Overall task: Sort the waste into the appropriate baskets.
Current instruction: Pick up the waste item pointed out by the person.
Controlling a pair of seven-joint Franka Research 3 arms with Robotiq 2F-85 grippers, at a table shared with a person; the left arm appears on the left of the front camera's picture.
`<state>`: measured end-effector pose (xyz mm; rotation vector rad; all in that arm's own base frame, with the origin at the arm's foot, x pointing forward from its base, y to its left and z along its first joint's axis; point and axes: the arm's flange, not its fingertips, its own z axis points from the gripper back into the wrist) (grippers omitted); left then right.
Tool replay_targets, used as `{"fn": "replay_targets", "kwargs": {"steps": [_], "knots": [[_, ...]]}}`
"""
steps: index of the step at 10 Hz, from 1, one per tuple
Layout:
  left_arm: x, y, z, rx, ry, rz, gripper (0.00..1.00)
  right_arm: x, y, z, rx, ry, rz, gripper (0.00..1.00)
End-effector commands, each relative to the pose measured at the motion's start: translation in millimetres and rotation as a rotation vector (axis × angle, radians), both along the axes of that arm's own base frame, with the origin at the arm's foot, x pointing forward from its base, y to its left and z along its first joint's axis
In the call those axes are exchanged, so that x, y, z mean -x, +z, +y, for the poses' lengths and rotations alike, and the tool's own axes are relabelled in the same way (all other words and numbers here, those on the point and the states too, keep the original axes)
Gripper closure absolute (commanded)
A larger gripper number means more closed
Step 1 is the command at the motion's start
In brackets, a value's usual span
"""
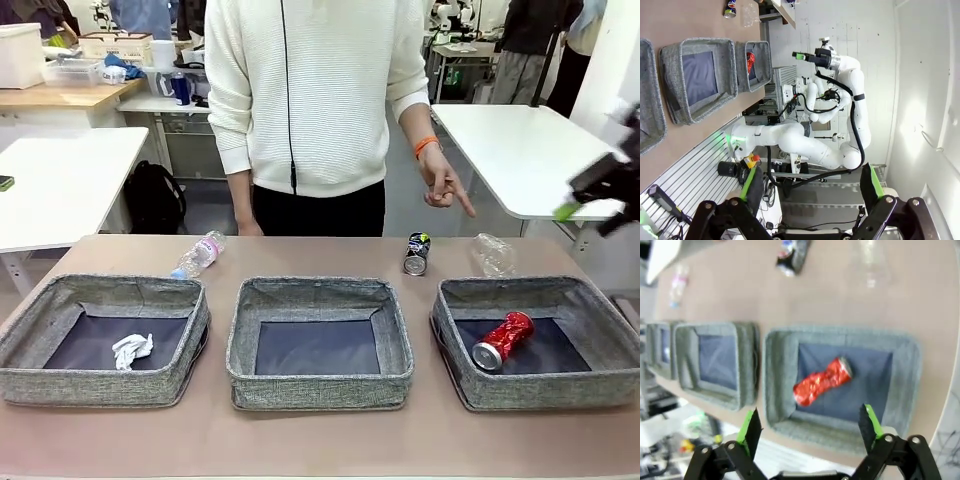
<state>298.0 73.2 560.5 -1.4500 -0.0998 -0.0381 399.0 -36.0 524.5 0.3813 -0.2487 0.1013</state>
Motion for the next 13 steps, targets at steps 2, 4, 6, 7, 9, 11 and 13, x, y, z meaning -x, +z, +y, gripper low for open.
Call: {"fn": "replay_targets", "kwargs": {"steps": [2,4,6,7,9,11,13], "knots": [[1.6,2.0,1.7,0.017,-0.011,-0.027,0.0,-91.7,-12.8,16.0,0.218,0.014,-0.036,0.0],[1.6,2.0,1.7,0.017,-0.011,-0.027,0.0,-142.1,-35.4,27.1,0.315,-0.061,-0.023,0.0],[1.6,2.0,1.7,0.017,-0.011,-0.027,0.0,-181.3,-70.8,30.5,0.33,-0.103,-0.109,0.0],[1.6,2.0,1.7,0.017,-0.011,-0.027,0.0,-184.1,-76.6,24.9,0.268,-0.141,-0.034,0.0],[1.6,2.0,1.7,0.017,-0.011,-0.027,0.0,-167.1,-68.6,21.2,0.3,-0.052,-0.075,0.0],[1.6,2.0,1.7,0.017,-0.011,-0.027,0.0,-177.3,-80.1,33.6,0.355,0.036,-0.022,0.0],[1.6,2.0,1.7,0.017,-0.011,-0.027,0.0,-203.0,-99.5,41.8,0.381,0.011,0.047,0.0]]}}
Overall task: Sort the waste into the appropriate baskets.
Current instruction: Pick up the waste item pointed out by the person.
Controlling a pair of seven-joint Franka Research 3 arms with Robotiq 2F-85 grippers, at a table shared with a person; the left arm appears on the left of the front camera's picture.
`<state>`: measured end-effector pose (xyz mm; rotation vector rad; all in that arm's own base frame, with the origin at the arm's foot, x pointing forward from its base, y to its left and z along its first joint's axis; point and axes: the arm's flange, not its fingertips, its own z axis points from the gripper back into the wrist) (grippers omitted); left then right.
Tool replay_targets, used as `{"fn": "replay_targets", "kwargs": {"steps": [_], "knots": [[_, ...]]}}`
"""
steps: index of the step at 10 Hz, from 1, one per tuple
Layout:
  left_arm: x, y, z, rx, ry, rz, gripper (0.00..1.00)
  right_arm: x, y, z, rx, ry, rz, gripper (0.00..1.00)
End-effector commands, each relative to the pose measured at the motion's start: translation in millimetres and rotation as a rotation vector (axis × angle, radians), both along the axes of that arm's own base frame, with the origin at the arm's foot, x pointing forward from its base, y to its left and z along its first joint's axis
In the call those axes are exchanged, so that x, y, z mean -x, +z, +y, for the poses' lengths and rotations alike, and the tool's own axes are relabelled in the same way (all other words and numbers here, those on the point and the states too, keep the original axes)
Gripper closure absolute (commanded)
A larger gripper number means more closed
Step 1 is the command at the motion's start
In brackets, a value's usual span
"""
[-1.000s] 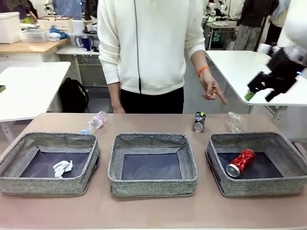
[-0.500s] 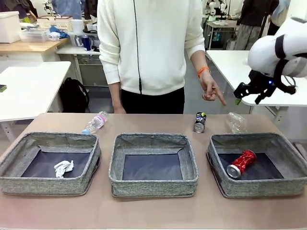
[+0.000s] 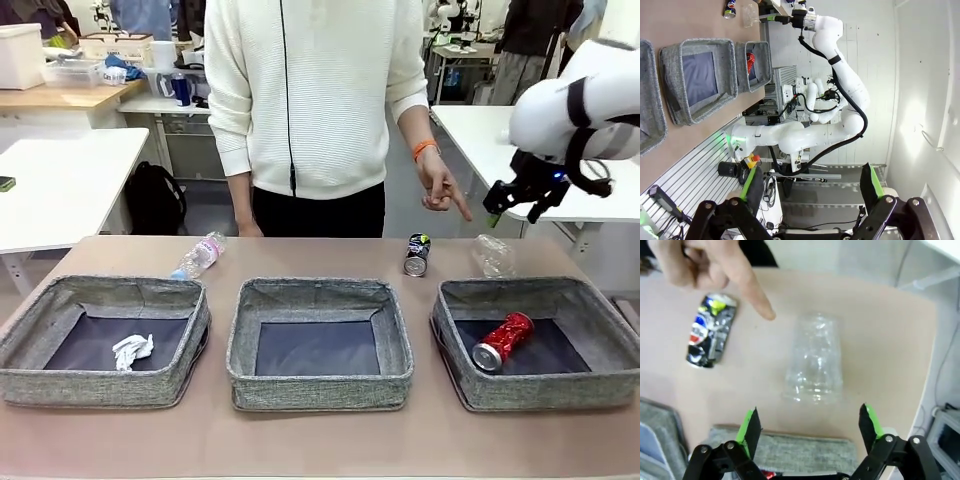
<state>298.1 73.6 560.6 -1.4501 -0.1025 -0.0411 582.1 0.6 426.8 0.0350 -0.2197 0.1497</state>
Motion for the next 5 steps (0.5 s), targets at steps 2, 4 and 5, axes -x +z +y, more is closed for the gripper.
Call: {"fn": "replay_targets", "kwargs": {"steps": [2,4,5], "knots": [[1.6,1.9,1.3,0.017,-0.01,-0.023,0.0,-37.0,-19.8,-1.9,0.042,-0.038,0.069,0.0],[1.6,1.9,1.3,0.017,-0.01,-0.023,0.0,-49.7,-40.7,-4.6,0.061,-0.05,0.105,0.0],[1.6,1.9,1.3,0.017,-0.01,-0.023,0.0,-56.4,-50.7,-9.4,0.069,-0.09,0.094,0.0]]}}
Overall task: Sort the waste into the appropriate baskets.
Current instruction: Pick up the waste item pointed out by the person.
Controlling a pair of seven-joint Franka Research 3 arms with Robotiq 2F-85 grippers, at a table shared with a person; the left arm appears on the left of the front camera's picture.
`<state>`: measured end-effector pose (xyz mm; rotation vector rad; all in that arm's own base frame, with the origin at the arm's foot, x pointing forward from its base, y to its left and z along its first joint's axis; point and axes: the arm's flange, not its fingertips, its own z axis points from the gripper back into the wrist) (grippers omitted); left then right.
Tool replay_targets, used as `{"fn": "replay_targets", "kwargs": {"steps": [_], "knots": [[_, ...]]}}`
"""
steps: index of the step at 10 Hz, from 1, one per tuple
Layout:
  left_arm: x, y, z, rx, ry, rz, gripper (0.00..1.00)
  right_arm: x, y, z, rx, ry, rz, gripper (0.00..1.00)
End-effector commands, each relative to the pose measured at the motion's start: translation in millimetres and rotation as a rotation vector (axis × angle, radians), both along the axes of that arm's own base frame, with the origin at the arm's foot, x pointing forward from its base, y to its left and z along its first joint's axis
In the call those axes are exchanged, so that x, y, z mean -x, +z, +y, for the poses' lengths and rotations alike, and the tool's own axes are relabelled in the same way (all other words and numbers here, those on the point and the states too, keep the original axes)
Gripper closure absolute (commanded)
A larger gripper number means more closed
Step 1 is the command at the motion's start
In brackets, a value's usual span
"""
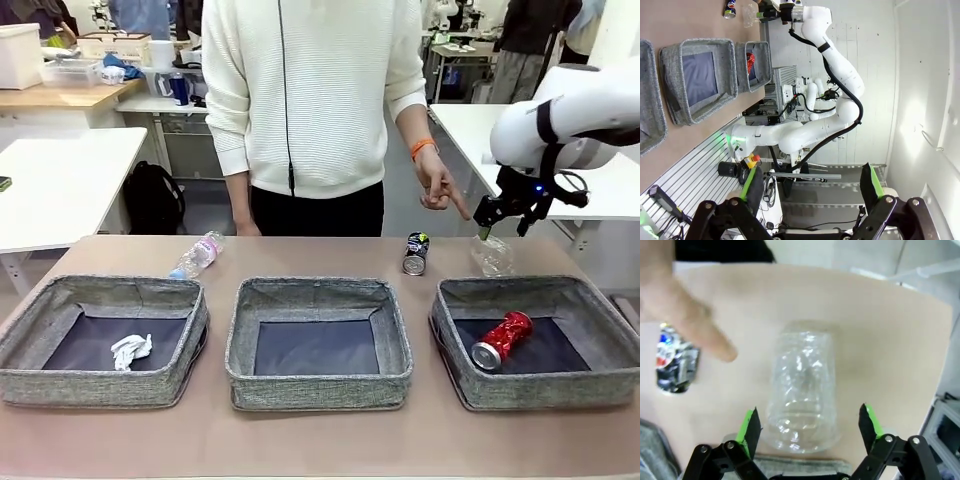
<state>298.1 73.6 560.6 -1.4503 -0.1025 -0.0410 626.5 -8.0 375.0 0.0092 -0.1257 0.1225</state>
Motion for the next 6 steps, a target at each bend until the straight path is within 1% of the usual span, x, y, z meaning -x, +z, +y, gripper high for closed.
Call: {"fn": "replay_targets", "kwargs": {"steps": [1,3,4,6], "knots": [[1.7,2.0,1.2,0.017,-0.01,-0.023,0.0,-19.1,-9.4,-5.5,0.056,-0.078,-0.012,0.0],[1.7,2.0,1.2,0.017,-0.01,-0.023,0.0,-26.6,-31.2,-6.1,0.029,-0.039,0.073,0.0],[1.7,2.0,1.2,0.017,-0.01,-0.023,0.0,-27.5,-37.2,-5.1,0.02,-0.024,0.105,0.0],[1.7,2.0,1.2,0.017,-0.01,-0.023,0.0,-32.6,-47.1,-7.3,0.024,-0.044,0.133,0.0]]}}
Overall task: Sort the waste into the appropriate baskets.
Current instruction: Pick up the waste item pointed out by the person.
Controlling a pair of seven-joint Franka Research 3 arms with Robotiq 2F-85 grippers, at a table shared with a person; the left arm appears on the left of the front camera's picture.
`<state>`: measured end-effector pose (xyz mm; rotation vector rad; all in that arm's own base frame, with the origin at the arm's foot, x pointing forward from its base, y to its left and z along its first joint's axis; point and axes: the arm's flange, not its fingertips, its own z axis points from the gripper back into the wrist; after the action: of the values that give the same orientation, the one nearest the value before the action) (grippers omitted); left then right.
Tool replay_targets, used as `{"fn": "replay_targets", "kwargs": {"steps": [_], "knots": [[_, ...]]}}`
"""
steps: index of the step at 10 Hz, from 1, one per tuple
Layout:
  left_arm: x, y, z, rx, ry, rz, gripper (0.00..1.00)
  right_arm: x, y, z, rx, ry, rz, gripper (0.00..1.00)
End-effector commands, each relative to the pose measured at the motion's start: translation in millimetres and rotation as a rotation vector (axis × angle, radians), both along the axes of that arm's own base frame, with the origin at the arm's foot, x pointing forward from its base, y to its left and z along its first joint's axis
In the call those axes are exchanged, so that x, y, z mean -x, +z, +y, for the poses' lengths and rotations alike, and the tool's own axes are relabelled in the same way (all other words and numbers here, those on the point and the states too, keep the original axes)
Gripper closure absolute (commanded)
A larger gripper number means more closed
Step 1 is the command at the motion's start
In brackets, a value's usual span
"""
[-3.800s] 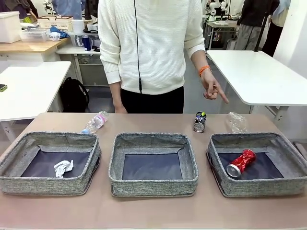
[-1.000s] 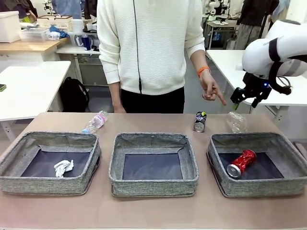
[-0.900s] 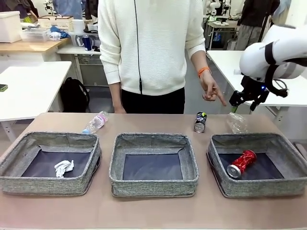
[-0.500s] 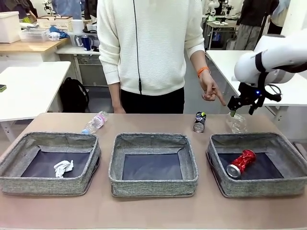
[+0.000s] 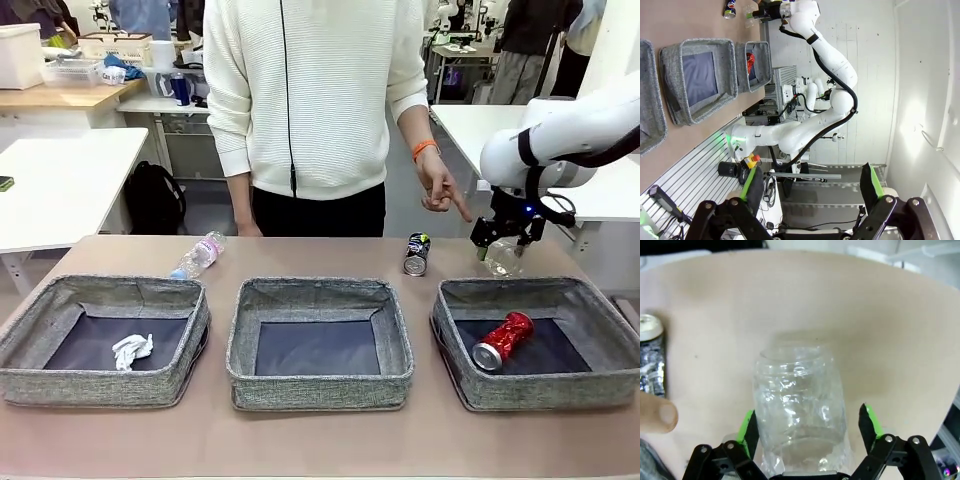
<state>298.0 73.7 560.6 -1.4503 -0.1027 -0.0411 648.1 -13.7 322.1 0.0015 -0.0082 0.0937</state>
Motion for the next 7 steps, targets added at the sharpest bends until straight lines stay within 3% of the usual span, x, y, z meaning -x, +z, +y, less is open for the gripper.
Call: {"fn": "replay_targets", "kwargs": {"steps": [1,6,7], "knots": [[1.6,1.9,1.2,0.017,-0.01,-0.023,0.0,-12.2,1.8,-2.3,0.009,-0.016,0.025,0.0],[1.6,1.9,1.2,0.017,-0.01,-0.023,0.0,-11.9,-0.8,-6.6,0.012,-0.014,0.045,0.0],[1.6,1.9,1.2,0.017,-0.01,-0.023,0.0,-12.0,-1.6,-7.4,0.022,-0.028,0.059,0.19]]}}
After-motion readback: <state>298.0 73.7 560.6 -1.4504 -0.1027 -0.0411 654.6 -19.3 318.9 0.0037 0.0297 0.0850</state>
